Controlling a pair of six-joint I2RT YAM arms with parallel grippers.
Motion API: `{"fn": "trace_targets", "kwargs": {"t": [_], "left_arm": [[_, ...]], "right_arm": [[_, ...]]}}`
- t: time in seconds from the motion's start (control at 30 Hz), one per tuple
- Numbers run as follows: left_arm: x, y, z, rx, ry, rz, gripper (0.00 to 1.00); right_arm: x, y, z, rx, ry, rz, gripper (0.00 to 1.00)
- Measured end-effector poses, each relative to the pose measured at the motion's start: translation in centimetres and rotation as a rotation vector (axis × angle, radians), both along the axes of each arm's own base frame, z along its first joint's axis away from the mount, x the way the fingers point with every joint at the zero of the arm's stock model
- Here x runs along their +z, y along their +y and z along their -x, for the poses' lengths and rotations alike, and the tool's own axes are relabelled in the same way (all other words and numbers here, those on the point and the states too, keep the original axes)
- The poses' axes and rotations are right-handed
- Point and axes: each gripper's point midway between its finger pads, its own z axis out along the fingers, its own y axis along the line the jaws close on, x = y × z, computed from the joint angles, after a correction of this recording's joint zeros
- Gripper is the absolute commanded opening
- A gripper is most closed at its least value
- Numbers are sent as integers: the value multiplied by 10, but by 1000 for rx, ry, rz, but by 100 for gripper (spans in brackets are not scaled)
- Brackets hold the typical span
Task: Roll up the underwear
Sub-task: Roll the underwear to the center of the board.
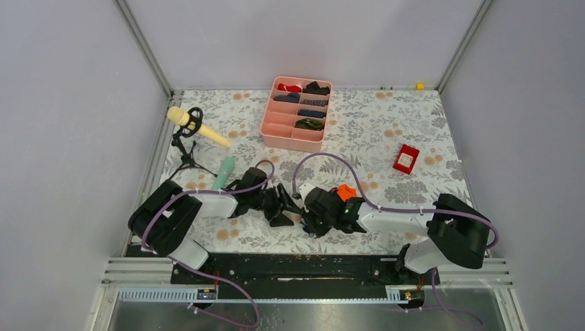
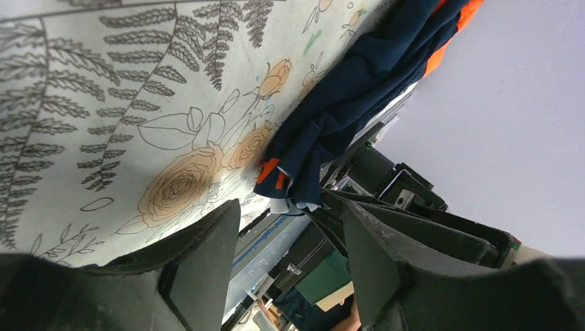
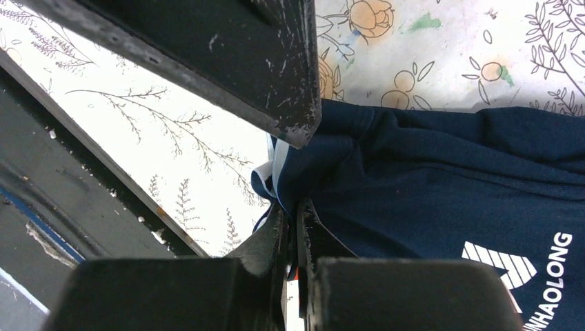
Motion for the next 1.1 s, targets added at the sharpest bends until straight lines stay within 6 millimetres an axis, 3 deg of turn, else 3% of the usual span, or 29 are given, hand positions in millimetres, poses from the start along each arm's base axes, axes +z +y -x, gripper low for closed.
{"fn": "trace_targets", "kwargs": {"t": [0.13, 0.27, 0.4, 0.63, 0.97, 1.1], "left_arm": [[-3, -2, 3, -6, 31, -20, 58], [1, -9, 0, -22, 32, -26, 68], [1, -14, 0, -51, 36, -47, 70], [-13, -15, 17, -101, 98, -88, 54], [-16, -23, 18, -97, 136, -45, 50], [-16, -28, 13, -87, 128, -25, 36]], "right_arm": [[1, -3, 3, 6, 13, -17, 0], [2, -3, 3, 5, 26, -29, 0], [2, -3, 4, 6, 34, -42, 0], [4, -4, 3, 3, 39, -60, 0], [5, -4, 2, 4, 39, -74, 0], [5, -4, 2, 10, 38, -74, 0]]}}
